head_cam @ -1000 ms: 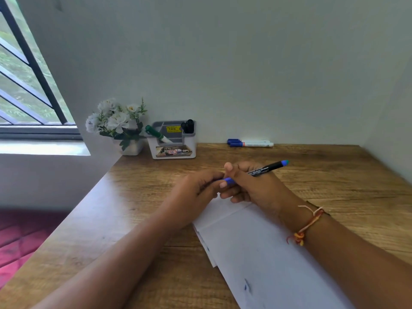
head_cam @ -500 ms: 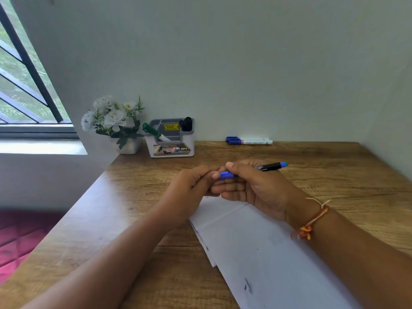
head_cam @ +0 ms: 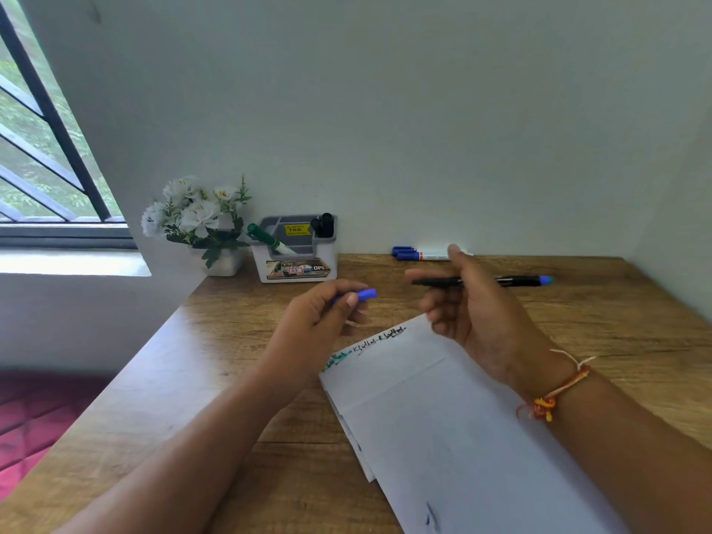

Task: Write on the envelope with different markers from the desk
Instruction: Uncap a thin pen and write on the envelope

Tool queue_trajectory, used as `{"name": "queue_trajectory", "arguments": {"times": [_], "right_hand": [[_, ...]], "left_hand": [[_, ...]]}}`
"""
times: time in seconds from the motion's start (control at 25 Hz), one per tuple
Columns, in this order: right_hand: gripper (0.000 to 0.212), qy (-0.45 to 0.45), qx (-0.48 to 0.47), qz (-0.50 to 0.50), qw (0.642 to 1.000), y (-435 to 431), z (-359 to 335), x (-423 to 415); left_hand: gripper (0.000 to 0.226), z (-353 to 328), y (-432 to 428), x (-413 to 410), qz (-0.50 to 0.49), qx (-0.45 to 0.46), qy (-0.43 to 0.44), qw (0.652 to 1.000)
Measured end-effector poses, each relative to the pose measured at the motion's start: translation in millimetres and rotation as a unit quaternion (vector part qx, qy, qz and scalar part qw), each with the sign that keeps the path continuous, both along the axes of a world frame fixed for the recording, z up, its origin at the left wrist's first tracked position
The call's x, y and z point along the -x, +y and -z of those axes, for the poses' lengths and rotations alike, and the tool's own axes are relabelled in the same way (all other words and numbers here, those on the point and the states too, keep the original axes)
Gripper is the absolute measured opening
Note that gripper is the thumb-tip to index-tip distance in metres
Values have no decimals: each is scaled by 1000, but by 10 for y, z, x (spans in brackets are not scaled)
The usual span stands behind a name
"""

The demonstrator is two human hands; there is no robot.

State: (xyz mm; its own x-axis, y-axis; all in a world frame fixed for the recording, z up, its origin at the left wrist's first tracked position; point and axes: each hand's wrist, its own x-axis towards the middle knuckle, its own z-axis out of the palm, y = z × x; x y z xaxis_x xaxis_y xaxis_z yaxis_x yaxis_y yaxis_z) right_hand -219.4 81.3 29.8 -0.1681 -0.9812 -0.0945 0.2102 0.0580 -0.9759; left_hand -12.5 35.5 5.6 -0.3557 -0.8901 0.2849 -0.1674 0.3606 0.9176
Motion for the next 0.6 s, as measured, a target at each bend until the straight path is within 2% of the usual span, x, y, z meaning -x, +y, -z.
{"name": "queue_trajectory", "arguments": {"times": [0.08, 0.16, 0.32, 0.44, 0.6], "right_hand": [[33, 68, 15, 72, 995, -42, 49, 97], [15, 142, 21, 85, 986, -52, 115, 133], [17, 217, 35, 61, 974, -39, 184, 80], [15, 292, 64, 56, 953, -71, 275, 45], [16, 299, 86, 82, 947, -99, 373, -79]], "left_hand": [[23, 8, -51, -40, -25, -1, -18, 1000], [22, 29, -75, -64, -36, -17, -28, 999], [27, 33, -58, -69, -24, 15, -98, 995], [21, 17, -70, -71, -28, 59, -145, 987], [12, 28, -107, -97, -37, 51, -155, 986]]}}
